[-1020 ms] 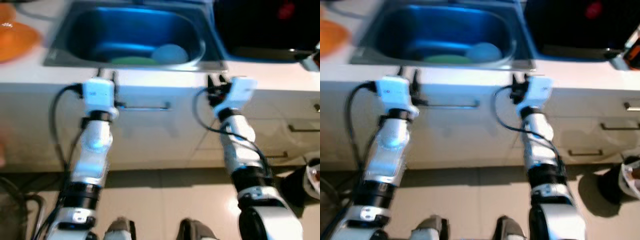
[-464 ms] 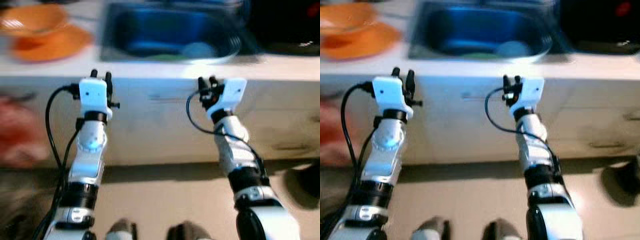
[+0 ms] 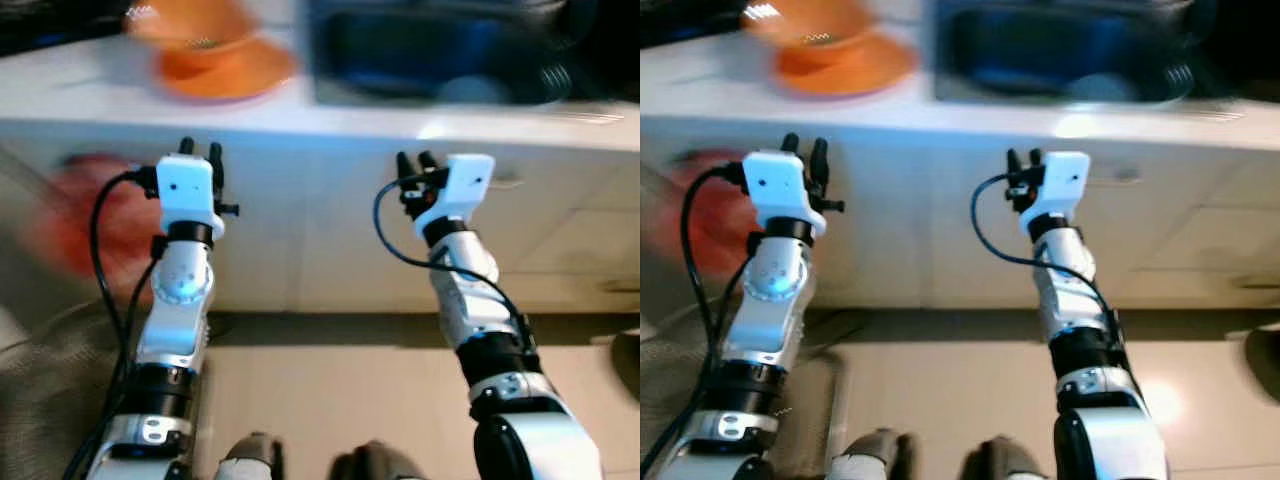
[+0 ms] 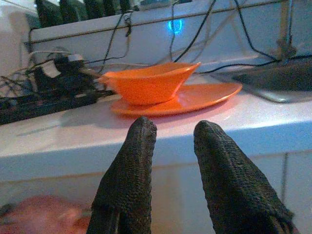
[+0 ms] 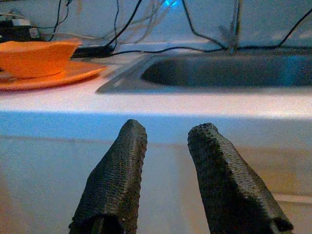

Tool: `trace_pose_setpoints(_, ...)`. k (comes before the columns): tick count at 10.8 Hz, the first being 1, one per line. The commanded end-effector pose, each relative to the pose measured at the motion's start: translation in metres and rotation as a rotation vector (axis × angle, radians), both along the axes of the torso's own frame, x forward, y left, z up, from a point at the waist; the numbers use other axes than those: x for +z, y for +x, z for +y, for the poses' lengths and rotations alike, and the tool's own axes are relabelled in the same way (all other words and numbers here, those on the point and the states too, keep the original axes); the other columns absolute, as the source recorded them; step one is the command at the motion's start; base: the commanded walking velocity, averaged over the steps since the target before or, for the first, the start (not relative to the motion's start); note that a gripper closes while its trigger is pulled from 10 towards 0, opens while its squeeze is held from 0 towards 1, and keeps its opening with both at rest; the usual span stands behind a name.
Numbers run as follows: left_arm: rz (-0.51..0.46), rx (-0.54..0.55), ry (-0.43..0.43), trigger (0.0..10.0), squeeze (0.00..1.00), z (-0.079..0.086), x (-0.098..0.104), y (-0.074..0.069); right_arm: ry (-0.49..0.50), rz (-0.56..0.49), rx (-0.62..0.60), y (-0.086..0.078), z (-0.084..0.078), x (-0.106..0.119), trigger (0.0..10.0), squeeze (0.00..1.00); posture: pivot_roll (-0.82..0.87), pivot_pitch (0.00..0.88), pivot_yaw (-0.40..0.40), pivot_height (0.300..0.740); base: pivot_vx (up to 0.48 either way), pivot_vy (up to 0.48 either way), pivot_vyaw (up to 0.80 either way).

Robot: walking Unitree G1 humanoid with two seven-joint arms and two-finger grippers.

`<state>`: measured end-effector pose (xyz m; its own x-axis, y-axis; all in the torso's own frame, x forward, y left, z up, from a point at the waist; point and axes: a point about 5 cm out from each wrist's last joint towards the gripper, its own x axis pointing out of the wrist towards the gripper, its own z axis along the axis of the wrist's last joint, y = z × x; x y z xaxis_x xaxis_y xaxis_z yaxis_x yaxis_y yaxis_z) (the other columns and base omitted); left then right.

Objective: Kitchen organization

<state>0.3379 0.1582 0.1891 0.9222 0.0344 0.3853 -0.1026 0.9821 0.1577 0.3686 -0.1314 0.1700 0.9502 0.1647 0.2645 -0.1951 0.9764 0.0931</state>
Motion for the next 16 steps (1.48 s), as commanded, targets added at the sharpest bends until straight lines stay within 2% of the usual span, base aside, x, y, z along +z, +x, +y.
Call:
trace_pose_setpoints(1,0.012,-0.024,-0.003,10.0,0.0,-0.0077,-0.0026,0.0001,0.002,0.019,-0.02,-0.0007,-0.0061,-0.0041,10.0,0.0,0.08,0.16,-0.057,0.723,0.0,0.0,0.0)
trace_pose_setpoints(6,0.03,-0.037,-0.032,10.0,0.0,-0.0084,-0.0053,0.0002,0.008,0.031,0.008,-0.0028,0.0014,-0.0075,10.0,0.0,0.08,0.166,-0.057,0.723,0.0,0.0,0.0)
trace_pose_setpoints(9,0.024,-0.042,-0.049,10.0,0.0,-0.0082,-0.0049,-0.0006,0.013,0.026,0.005,-0.0038,0.0002,-0.0067,10.0,0.0,0.07,0.167,-0.057,0.723,0.0,0.0,0.0)
trace_pose_setpoints(16,0.009,-0.044,-0.057,10.0,0.0,-0.0078,-0.0024,-0.0008,0.021,0.022,0.002,-0.0011,-0.0017,-0.0027,10.0,0.0,0.08,0.155,-0.061,0.723,0.331,0.0,0.0)
